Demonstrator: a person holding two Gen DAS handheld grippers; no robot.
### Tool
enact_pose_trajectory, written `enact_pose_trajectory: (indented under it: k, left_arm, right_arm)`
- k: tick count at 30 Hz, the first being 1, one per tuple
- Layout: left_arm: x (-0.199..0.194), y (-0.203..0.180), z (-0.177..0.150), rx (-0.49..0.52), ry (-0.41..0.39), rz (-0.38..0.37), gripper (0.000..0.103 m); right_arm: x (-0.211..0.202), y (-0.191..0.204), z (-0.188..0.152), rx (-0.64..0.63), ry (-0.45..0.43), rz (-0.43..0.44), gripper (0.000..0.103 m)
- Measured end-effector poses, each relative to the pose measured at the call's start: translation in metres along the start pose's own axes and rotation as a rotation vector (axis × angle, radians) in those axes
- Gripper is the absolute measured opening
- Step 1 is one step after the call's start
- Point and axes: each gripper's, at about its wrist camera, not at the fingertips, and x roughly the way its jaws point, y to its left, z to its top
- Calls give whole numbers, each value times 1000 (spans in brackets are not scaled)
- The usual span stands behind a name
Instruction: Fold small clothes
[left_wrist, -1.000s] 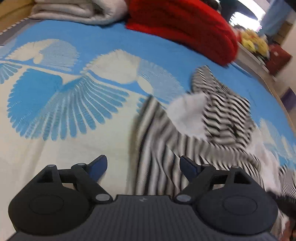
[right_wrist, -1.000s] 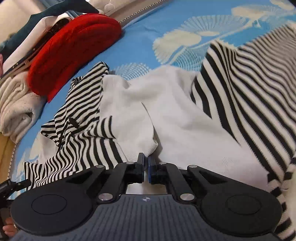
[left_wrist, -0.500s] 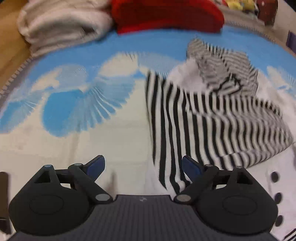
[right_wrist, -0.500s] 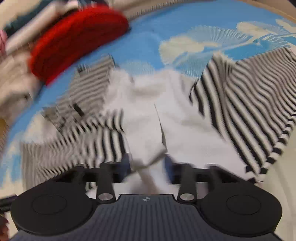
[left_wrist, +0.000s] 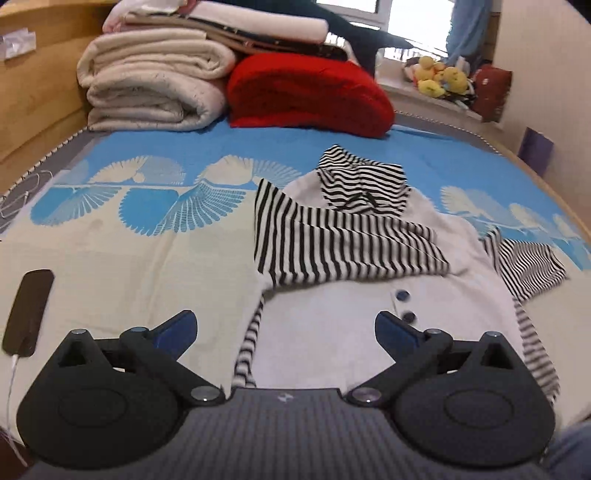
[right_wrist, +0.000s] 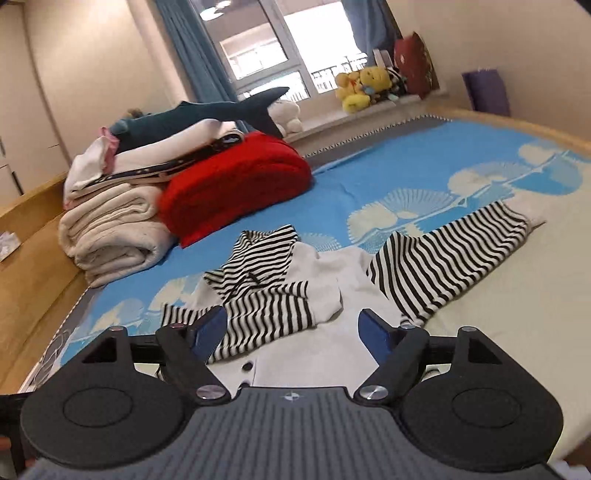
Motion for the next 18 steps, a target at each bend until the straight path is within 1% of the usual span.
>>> enact_pose_trajectory:
  k: [4, 6, 8, 11, 14, 16, 18]
  left_arm:
    - [-27, -9, -13, 20, -35, 2, 102]
    - [-32, -10, -15, 21, -36, 4, 102]
    - [-33, -10, -15, 13, -32, 8, 102]
    - [-23, -10, -10, 5, -12, 22, 102]
    - [-5, -10, 0, 14, -1, 43, 102]
    - [11, -9, 9, 17, 1, 62, 102]
    - [31, -6, 18, -1, 11, 76, 102]
  right_arm:
    - [-18, 3, -9, -47, 7, -10, 79]
    - [-27, 0, -12, -47, 10, -17, 79]
    - [-32, -5, -14, -37, 25, -6, 79]
    - [-32, -20, -12, -12, 36, -4, 79]
    - [-25, -44, -8, 43, 26, -50, 79]
    - [-16, -67, 2, 99, 9, -81, 79]
    - [-6, -95, 17, 166, -23, -127, 79]
